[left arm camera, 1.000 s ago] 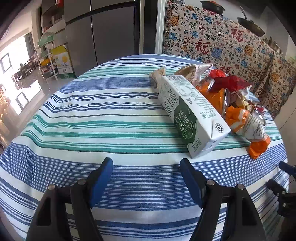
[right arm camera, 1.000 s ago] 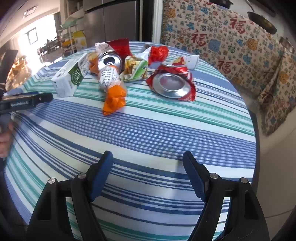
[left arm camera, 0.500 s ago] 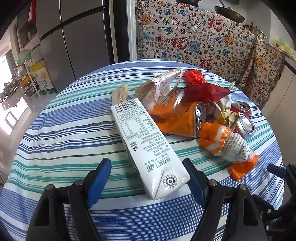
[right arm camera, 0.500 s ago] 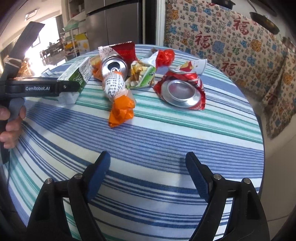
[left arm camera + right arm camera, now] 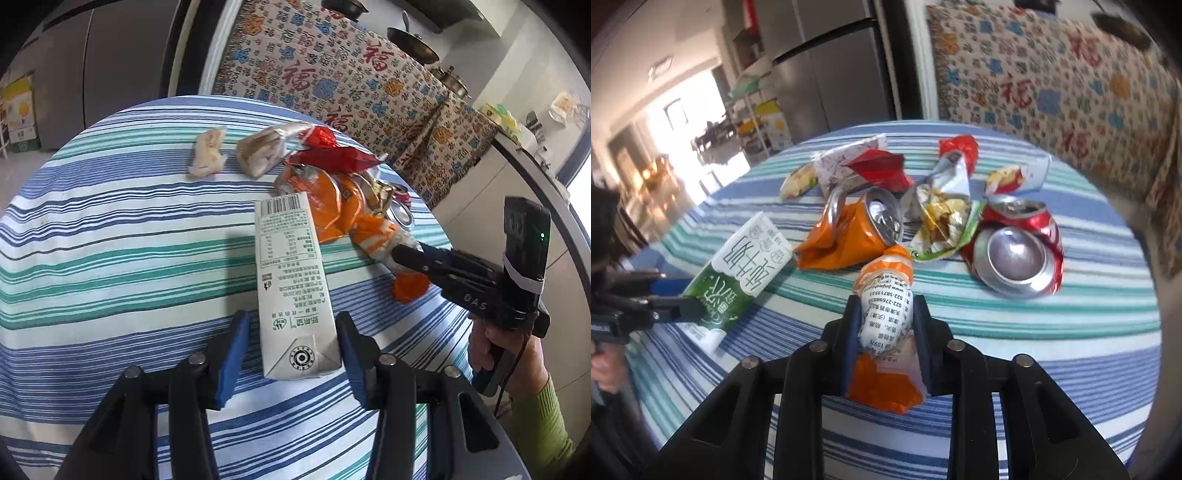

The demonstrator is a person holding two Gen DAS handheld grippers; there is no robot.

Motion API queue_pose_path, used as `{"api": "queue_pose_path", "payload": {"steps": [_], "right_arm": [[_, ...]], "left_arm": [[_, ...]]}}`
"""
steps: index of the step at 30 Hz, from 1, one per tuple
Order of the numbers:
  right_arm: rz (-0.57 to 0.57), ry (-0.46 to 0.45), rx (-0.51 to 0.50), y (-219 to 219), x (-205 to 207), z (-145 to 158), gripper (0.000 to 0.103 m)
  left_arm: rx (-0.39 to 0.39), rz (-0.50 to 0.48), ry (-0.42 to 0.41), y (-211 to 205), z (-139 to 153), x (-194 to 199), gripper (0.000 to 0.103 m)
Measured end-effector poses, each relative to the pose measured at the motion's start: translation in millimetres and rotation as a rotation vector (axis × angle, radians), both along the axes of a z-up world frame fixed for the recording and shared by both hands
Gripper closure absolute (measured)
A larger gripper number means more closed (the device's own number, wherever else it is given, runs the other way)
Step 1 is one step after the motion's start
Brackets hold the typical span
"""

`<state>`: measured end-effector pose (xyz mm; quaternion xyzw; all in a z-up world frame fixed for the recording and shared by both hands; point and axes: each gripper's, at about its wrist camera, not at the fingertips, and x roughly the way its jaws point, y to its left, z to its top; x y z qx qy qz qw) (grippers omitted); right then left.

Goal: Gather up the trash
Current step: 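Grasp the green milk carton with the left tool while the right tool grasps the orange-white wrapper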

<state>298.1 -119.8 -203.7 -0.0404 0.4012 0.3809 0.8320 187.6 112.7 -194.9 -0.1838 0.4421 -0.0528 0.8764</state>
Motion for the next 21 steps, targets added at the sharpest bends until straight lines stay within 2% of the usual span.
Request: {"api": "queue_pose_path", "payload": {"steps": [1, 3, 7, 9, 10, 11, 13, 14, 18, 21], "right_arm": [[-0.025, 0.069, 0.058, -11, 5, -2, 0.076], [-0.071, 0.154, 0.109, -32, 10, -8, 0.076], [-0.175, 0.242, 0.179, -73, 15, -17, 0.075], [-0.220, 0.223, 0.169, -88, 17, -12, 0.068], [-0.245, 0.191, 0.149, -95, 15, -8, 0.059], [-0.257, 0.160, 0.131, -100, 13, -1, 0.041], [-0.252, 0.079, 0.093, -103, 5, 11, 0.022], [-0.232, 0.039, 0.066, -101, -2, 17, 0.016], [-0.155, -0.061, -0.094, -80, -25, 14, 0.012], [-0.180, -0.026, -0.204, -73, -22, -12, 0.012]], "left_arm": [[-0.001, 0.031, 0.000, 9, 0, -1, 0.043], [-0.011, 0.073, 0.004, 23, 1, -3, 0.043], [0.018, 0.121, 0.013, 36, -1, -6, 0.042], [0.032, 0.111, -0.002, 33, 2, -12, 0.041], [0.028, 0.097, -0.019, 30, 4, -15, 0.034], [0.026, 0.082, -0.041, 25, 7, -18, 0.025], [0.041, 0.067, -0.081, 16, 13, -24, 0.018], [0.070, 0.059, -0.099, 8, 15, -26, 0.018], [0.165, 0.036, -0.063, -12, 1, -16, 0.018], [0.227, 0.060, -0.037, -19, -13, -6, 0.018]]}}
